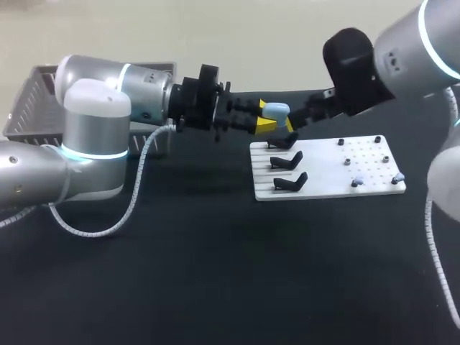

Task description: Pick up each earbud case from the left stands, insert the matching earbuds, close the lid, and place the case in the box.

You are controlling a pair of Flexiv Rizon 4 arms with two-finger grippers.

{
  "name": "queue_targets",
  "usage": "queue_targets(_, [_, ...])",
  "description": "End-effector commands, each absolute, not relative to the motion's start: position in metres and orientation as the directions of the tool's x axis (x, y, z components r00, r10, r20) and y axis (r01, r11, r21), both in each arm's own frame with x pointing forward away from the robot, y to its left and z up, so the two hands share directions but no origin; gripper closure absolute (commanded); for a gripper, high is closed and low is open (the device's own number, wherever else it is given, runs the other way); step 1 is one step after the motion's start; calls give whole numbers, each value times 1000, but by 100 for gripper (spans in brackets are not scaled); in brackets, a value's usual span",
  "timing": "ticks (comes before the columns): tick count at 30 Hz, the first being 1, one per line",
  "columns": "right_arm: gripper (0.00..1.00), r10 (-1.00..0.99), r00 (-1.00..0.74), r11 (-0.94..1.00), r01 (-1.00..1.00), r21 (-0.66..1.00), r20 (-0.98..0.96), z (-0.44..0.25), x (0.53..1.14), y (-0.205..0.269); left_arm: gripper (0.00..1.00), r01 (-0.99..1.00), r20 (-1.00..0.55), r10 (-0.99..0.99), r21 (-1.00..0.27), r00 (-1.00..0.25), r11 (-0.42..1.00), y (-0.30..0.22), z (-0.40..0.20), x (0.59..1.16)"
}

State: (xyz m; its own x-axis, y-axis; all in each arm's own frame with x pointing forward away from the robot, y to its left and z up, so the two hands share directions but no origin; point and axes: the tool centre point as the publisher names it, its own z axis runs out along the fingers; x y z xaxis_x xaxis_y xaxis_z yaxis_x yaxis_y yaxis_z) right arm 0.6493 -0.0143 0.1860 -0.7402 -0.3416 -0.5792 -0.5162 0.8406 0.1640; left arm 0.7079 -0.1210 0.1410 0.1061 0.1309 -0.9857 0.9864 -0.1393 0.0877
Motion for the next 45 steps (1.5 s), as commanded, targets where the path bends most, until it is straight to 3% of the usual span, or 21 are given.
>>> queue_targets(1, [0,-331,-754,844,-505,179,-568,179,664,-8,100,986,-986,130,88,107,-140,-121,140,709])
queue_targets(13, [0,-318,-774,824,-511,244,-547,170,680,-5,100,986,-986,130,88,107,-140,-121,140,709])
queue_targets(45, [0,-332,-793,835,-499,231,-511,154,700,-5,100,986,-986,130,88,107,-140,-121,140,709])
